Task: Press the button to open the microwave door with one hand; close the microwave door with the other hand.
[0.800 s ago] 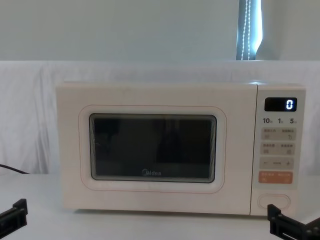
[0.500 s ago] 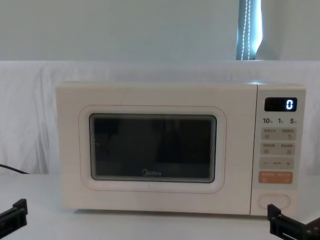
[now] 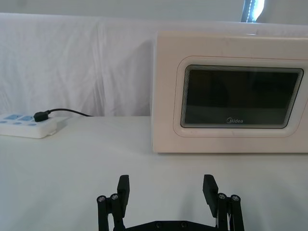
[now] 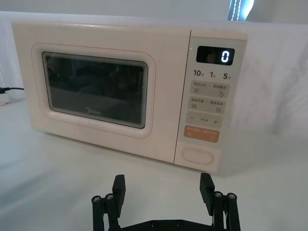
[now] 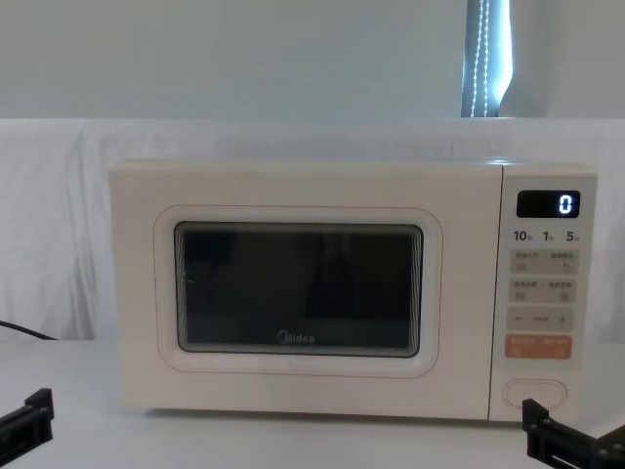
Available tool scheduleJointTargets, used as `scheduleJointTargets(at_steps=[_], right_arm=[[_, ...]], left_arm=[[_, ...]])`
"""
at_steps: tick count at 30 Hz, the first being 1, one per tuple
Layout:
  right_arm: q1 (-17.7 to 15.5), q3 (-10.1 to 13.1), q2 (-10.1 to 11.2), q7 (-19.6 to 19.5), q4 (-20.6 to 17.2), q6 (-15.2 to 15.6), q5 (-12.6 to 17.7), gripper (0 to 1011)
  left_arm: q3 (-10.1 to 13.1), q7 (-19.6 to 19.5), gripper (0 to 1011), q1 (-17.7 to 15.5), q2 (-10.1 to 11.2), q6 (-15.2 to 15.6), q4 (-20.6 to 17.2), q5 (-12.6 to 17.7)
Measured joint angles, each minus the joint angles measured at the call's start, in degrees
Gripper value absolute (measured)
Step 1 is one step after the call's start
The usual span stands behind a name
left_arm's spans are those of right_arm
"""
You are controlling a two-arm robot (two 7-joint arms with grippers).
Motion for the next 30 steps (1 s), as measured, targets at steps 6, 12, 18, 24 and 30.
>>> scheduleJointTargets(at_steps=[6, 12, 18, 24, 30], right_arm=[[0.0, 0.0, 0.0, 0.0, 0.0, 0.0, 0.0, 1002], [0.0, 0.0, 0.0, 0.0, 0.0, 0.0, 0.0, 1002], [0.0, 0.0, 0.0, 0.0, 0.0, 0.0, 0.0, 1002], [0.0, 0.0, 0.0, 0.0, 0.0, 0.0, 0.0, 1002], [0.0, 0.0, 0.0, 0.0, 0.0, 0.0, 0.0, 1002]], left_arm=[[0.0, 0.0, 1001, 0.0, 0.0, 0.0, 0.0, 0.0], [0.0, 0.0, 1001, 0.0, 0.0, 0.0, 0.0, 0.0], [0.0, 0.0, 1001, 0.0, 0.0, 0.0, 0.0, 0.0], [0.0, 0.0, 1001, 0.0, 0.0, 0.0, 0.0, 0.0], [0.0, 0.0, 1001, 0.0, 0.0, 0.0, 0.0, 0.0]])
